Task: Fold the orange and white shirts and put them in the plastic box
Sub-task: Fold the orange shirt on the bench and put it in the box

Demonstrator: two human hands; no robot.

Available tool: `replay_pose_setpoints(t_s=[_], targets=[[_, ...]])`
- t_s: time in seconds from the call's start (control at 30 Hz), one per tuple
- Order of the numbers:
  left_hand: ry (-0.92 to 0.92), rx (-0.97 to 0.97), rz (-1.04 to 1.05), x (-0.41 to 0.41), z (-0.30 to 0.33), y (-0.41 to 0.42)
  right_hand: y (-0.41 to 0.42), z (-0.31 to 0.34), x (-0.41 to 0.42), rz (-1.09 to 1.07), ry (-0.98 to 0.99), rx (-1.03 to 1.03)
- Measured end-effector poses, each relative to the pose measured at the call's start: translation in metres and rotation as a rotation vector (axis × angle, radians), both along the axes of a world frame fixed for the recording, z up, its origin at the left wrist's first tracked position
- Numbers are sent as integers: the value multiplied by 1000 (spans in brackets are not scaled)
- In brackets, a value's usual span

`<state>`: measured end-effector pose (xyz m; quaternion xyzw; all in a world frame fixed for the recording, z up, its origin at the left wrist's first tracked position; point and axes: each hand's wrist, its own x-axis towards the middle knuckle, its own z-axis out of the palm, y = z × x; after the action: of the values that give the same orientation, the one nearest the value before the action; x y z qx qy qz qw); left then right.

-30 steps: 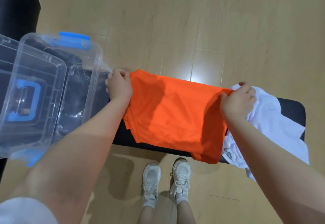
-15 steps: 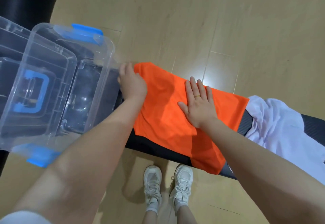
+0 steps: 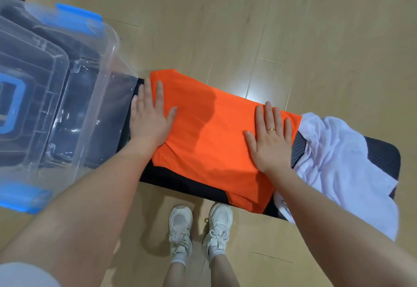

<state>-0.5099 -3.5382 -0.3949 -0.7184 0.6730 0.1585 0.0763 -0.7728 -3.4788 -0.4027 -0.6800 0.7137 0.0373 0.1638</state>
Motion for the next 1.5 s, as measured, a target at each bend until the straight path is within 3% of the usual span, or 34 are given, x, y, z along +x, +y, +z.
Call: replay_pose_setpoints(t_s=[0.13, 0.27, 0.33, 0.47, 0.67, 0.77, 0.83, 1.07, 1.17, 1.23, 1.4, 1.5], targets=[[-78, 31, -91, -18, 14, 27, 10, 18, -45, -39, 37, 166], [38, 75, -374, -50, 39, 71, -2, 41, -54, -37, -89, 305], [160, 195, -399, -65, 49, 92, -4, 51, -52, -28, -131, 331], [218, 326, -325, -87, 51, 126, -5, 57, -54, -80, -237, 327], [602, 154, 392, -124, 55, 167, -39, 54, -52, -438, -351, 255], [704, 129, 875, -148, 55, 181, -45, 46, -63, -387, -211, 270], [839, 170, 1241, -171, 57, 190, -44, 42, -74, -319, -223, 277], [1037, 257, 1753, -224, 59, 192, -48, 62, -78, -502, -675, 401], [1292, 509, 1957, -243, 78, 186, -36, 76, -67, -724, -1038, 557], [1444, 536, 2044, -256, 89, 178, -29, 89, -59, -802, -1176, 680], [2198, 189, 2283, -278, 101, 133, -28, 107, -48, -837, -1287, 740], [2363, -259, 2409, -279, 95, 109, -32, 106, -56, -881, -1271, 726]])
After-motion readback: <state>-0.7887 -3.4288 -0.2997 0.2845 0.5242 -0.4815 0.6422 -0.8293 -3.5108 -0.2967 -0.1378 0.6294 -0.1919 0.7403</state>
